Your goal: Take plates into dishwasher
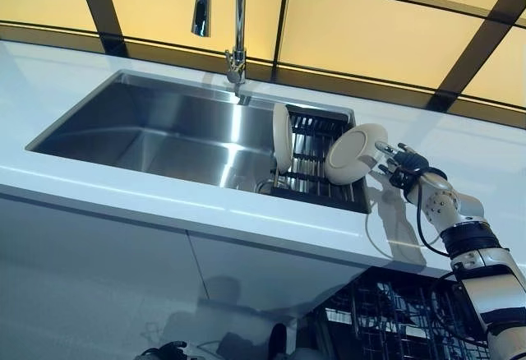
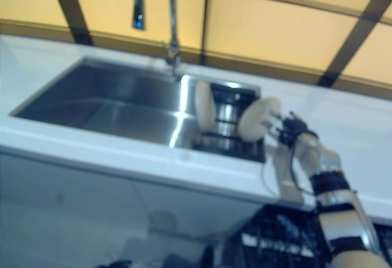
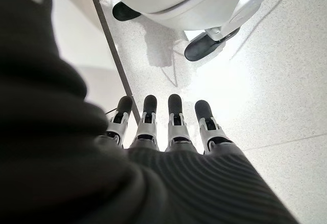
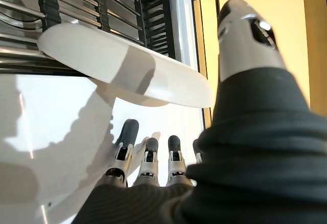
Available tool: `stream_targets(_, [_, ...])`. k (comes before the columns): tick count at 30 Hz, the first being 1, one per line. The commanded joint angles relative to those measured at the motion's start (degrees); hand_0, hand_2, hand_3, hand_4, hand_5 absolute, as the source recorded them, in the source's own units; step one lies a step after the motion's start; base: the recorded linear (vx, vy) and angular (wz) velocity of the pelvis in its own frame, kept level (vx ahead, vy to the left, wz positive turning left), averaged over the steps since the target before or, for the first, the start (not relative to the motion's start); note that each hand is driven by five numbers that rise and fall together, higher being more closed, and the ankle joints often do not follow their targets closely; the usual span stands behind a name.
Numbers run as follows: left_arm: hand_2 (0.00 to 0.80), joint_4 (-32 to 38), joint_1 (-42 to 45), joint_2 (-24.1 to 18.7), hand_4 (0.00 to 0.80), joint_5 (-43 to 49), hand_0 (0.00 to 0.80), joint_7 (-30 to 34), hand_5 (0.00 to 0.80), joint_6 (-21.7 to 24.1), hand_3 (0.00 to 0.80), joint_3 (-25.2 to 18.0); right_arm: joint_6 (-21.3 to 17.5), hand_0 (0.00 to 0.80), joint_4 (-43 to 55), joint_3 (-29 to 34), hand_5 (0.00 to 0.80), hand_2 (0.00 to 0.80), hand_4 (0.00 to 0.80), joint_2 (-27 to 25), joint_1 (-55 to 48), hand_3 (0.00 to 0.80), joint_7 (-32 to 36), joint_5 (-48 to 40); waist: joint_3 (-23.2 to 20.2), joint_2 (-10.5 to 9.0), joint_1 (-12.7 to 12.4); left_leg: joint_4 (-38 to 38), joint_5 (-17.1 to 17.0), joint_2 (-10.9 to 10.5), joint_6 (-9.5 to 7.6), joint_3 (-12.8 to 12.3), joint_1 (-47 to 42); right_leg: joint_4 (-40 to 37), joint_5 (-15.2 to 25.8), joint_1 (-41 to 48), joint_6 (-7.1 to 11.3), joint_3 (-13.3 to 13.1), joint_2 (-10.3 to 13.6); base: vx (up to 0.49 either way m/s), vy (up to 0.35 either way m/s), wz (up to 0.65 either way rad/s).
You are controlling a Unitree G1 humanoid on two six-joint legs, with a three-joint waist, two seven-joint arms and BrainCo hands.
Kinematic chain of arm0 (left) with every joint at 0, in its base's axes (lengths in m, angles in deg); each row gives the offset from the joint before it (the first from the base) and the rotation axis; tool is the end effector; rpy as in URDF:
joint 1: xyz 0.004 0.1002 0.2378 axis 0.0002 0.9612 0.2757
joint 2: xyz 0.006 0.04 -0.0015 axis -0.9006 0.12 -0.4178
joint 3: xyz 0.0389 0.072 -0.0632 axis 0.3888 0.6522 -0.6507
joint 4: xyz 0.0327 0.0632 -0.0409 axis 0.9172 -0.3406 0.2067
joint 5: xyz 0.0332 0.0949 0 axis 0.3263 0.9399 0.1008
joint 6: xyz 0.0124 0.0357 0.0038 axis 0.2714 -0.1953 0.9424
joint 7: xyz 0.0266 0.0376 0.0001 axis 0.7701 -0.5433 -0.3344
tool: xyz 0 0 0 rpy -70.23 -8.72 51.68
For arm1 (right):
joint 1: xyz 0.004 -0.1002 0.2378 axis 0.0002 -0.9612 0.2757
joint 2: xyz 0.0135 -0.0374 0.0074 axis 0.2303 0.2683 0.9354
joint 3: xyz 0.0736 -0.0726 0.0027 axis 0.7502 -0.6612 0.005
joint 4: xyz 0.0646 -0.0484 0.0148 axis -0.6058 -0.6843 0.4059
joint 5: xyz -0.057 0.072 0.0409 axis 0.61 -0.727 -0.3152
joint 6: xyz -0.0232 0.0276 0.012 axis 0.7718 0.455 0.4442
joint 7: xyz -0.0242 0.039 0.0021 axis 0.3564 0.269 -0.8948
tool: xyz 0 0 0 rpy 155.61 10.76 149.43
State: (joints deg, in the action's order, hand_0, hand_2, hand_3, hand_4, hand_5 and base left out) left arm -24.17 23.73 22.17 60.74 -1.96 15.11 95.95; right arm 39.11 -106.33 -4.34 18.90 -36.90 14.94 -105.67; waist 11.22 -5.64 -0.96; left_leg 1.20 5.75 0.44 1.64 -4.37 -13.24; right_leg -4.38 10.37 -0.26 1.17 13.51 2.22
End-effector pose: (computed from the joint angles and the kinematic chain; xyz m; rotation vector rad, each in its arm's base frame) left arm 0.0897 0.2427 -0.1052 0.5092 1.2384 -0.2656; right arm 0.3149 -0.2593 0.1316 0.2430 0.3183 -0.3012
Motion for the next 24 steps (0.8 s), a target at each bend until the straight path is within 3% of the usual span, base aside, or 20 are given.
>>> stream_targets(1, [0.0, 1.3, -2.5, 0.0, 0.0, -0.8, 0.0, -0.1, 0.0, 0.5, 0.0, 3.4, -1.1, 0.0, -2.5, -2.4, 0.0, 0.0, 0.0, 1.5, 7.6, 0.0, 0.1, -2.7, 2.3, 2.18, -3.7, 1.5, 0.9, -3.7, -7.39, -2.4, 4.3, 8.9, -9.3, -3.2, 4.36, 2.3, -0.5, 0.007, -0.03, 0.02])
stream_targets(24, [0.0, 2.3, -3.2, -0.3, 0.0, -0.9, 0.0, -0.8, 0.0, 0.0, 0.0, 3.2, 0.3, 0.0, -2.1, -3.7, 0.0, 0.0, 0.0, 2.1, 7.7, 0.0, 0.9, 0.4, 4.4, 1.96, -3.7, 0.3, 0.8, -3.6, -7.46, -2.0, 5.3, 10.0, -8.8, -4.2, 4.52, 2.5, -0.5, 0.002, -0.01, 0.02])
